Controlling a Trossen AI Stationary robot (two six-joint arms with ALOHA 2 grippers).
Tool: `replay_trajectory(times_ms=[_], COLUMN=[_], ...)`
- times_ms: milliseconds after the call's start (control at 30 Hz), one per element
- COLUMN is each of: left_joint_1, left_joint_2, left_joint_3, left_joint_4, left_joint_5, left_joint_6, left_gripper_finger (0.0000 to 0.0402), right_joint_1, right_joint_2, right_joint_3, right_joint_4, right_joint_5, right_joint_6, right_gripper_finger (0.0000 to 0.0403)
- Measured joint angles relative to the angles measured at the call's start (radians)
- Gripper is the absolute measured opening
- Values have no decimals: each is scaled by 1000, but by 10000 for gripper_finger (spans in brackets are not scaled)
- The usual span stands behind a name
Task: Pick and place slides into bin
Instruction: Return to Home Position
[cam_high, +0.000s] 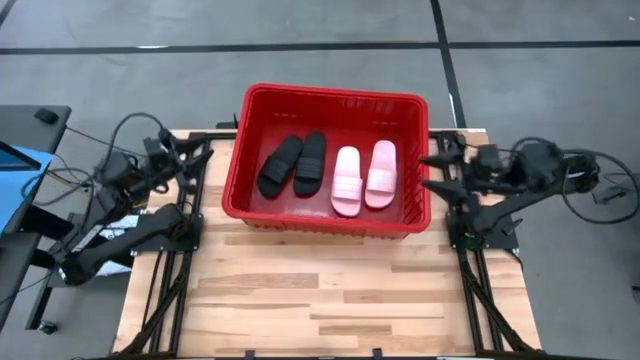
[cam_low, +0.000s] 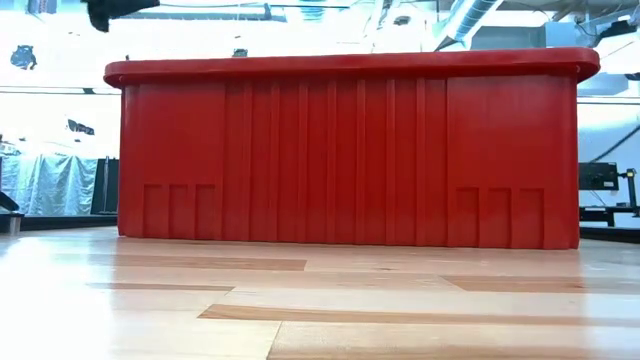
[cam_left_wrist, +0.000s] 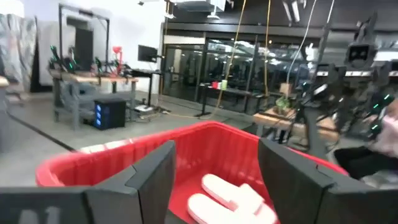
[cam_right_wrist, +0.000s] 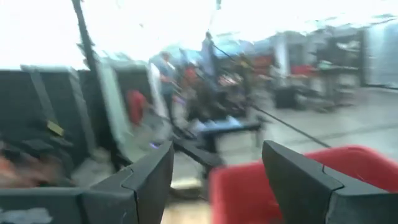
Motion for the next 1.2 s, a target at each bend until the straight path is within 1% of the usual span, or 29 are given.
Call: replay_trajectory(times_ms=[133, 233, 300, 333, 367, 433, 533, 633, 767, 833, 900, 933, 1000, 1133, 1200], left_joint_1=[-28, -32, -32, -33, -33, -33, -44, -70, -148, -211, -288, -334, -427, -644, -758], left_joint_2=[-142, -242, -244, -239, -233, -210, -203, -212, -236, -247, -244, -243, -244, -243, -242], left_joint_3=[-81, -127, -146, -152, -163, -203, -302, -387, -495, -509, -513, -514, -509, -505, -505], left_joint_4=[-52, -117, -141, -185, -183, -72, 85, 268, 415, 464, 476, 485, 491, 477, 440], left_joint_5=[-3, -52, -63, -73, -91, -95, -74, 21, 229, 263, 262, 253, 188, 25, -81], left_joint_6=[-54, -84, -89, -87, -69, -54, -54, -59, -108, -140, -153, -157, -158, -147, -128], left_gripper_finger=[216, 216, 216, 216, 216, 216, 216, 216, 216, 216, 216, 216, 216, 216, 216], right_joint_1=[105, 176, 213, 227, 238, 261, 285, 309, 334, 344, 357, 364, 377, 395, 403], right_joint_2=[-130, -185, -213, -227, -235, -242, -241, -242, -251, -254, -255, -256, -256, -256, -256], right_joint_3=[-138, -225, -264, -280, -291, -302, -305, -305, -304, -304, -304, -304, -304, -304, -304], right_joint_4=[98, 167, 208, 218, 225, 244, 244, 245, 243, 245, 245, 245, 244, 225, 185], right_joint_5=[0, 0, 0, -1, -1, 0, -1, 0, 0, -1, -1, 0, -1, 0, -1], right_joint_6=[32, 12, -2, -2, 1, 6, 6, 6, 25, 44, 57, 58, 58, 50, 50], right_gripper_finger=[240, 240, 240, 240, 240, 240, 240, 240, 240, 240, 240, 240, 240, 240, 240])
